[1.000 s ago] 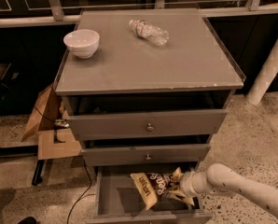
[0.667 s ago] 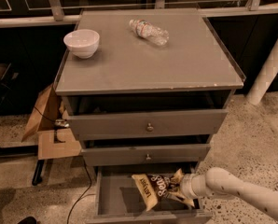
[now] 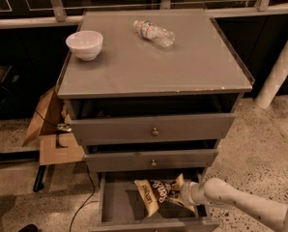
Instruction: Place brown chip bag into bottom drawer
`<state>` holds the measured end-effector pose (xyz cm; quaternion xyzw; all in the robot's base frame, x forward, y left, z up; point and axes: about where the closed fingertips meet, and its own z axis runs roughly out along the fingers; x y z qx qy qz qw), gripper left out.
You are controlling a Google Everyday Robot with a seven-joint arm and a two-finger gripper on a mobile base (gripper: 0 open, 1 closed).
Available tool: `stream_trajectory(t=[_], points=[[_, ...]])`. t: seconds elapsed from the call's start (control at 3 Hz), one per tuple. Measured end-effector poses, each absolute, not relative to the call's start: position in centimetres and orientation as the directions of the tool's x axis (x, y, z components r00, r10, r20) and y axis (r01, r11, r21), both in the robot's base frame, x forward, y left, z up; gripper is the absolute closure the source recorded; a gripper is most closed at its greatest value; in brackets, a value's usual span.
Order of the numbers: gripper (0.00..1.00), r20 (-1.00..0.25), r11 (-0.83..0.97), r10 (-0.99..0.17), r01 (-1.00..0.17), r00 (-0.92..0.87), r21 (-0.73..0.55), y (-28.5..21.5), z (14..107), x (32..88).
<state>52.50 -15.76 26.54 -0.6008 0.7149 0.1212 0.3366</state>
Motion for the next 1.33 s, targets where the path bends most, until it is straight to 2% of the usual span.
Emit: stream_trajectory(t=[1.33], points=[[1.00, -0.676, 0.233, -0.736, -0.936, 0.007, -0.263, -12.6, 18.7, 59.2]])
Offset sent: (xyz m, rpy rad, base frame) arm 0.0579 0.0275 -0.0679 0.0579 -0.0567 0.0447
